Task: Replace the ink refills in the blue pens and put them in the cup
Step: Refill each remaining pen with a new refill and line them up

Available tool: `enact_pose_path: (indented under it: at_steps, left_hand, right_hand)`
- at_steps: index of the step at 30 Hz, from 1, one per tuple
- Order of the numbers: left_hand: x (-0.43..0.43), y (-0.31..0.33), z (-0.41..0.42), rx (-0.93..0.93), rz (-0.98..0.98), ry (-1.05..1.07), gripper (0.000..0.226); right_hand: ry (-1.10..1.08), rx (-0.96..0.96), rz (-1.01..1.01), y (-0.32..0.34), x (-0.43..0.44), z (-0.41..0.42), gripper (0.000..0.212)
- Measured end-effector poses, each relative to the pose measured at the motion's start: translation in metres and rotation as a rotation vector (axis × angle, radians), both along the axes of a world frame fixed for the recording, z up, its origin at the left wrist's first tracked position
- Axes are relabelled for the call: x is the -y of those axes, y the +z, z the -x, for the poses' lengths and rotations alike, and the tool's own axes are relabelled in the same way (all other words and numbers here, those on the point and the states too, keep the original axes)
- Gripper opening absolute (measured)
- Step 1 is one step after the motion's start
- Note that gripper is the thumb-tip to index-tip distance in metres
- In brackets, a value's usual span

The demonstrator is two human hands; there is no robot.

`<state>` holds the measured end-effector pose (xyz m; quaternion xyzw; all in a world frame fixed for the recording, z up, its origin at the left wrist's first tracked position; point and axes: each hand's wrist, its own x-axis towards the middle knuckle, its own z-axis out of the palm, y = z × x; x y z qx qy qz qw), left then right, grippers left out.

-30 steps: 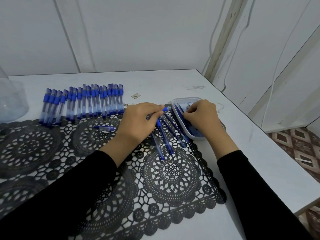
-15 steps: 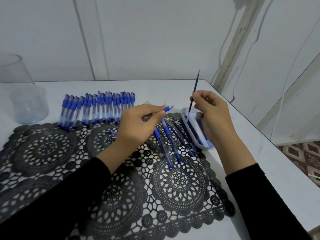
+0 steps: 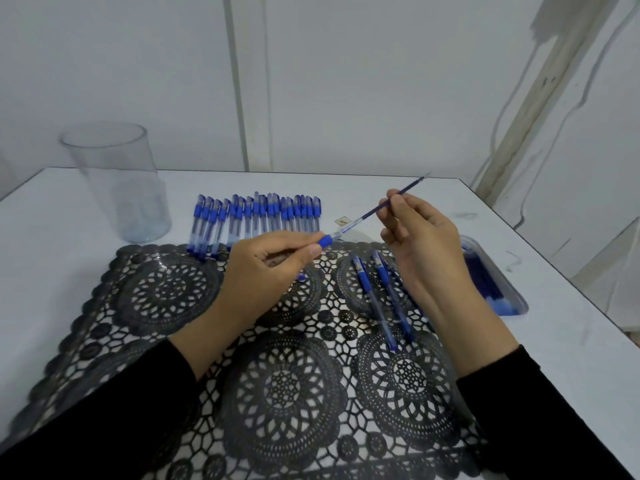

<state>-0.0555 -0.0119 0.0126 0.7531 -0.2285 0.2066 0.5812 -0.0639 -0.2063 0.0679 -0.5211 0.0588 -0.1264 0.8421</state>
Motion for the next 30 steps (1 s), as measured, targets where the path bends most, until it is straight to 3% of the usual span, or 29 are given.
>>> enact_pose_path:
  at_steps: [13, 19, 30]
  left_hand:
    - [-0.009, -0.003, -0.002, 0.045, -0.024, 0.044, 0.023]
    - [-0.016, -0.004, -0.001, -0.026, 0.004, 0.063, 0.021]
    - [-0.043, -0.004, 0.002, -0.071, 0.044, 0.101, 0.022]
  right_hand:
    - [0.000, 0.071, 0.085, -0.004, -0.008, 0.003, 0.004]
    - [0.120, 0.096, 0.248, -0.013, -0.019, 0.008, 0.009]
    - [0.342, 0.077, 0.726, -0.035, -0.038, 0.008, 0.025]
